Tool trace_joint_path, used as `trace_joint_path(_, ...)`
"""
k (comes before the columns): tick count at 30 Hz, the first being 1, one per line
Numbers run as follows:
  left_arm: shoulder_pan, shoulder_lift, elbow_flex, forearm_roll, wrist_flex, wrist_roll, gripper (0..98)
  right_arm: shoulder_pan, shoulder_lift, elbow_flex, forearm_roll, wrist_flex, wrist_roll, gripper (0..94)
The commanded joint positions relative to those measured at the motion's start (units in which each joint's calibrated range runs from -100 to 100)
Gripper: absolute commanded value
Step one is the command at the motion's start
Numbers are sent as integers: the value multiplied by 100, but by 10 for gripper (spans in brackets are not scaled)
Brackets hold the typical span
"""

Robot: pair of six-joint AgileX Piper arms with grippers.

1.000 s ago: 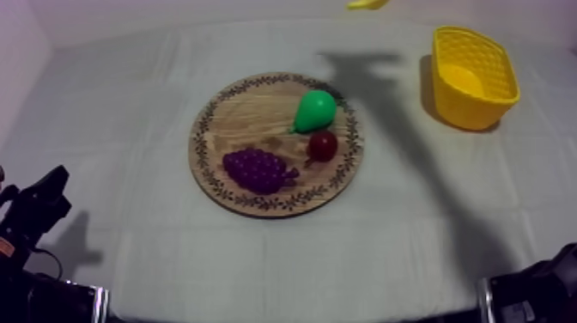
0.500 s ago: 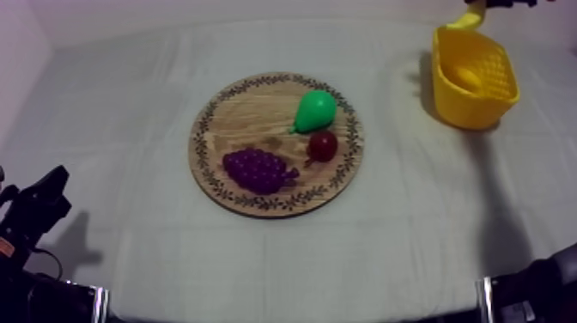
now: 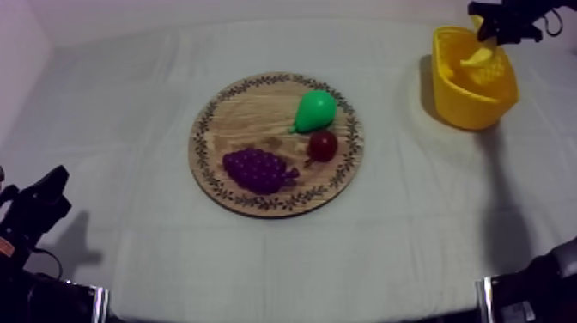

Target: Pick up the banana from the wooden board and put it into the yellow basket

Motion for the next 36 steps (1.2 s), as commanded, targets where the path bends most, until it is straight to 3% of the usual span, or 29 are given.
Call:
trace_joint_path(1,1,0,3,0,0,-1,1,5,52,61,29,-16,0,270)
trace_joint_path(5,1,0,3,0,0,0,1,5,122,194,69,-98,-18,521)
trace_joint_path(7,1,0,3,0,0,0,1,6,103,247,72,-109,-4,595)
trace_joint_path(14,1,0,3,0,0,-1,1,43,-554,510,-3,13,143,660)
trace_joint_path(25,1,0,3,0,0,-3,1,67,-3046,1979,-130,-106,461,553)
trace_joint_path(36,1,0,3,0,0,0,1,-249,-5486,4166,20,-910,258,232)
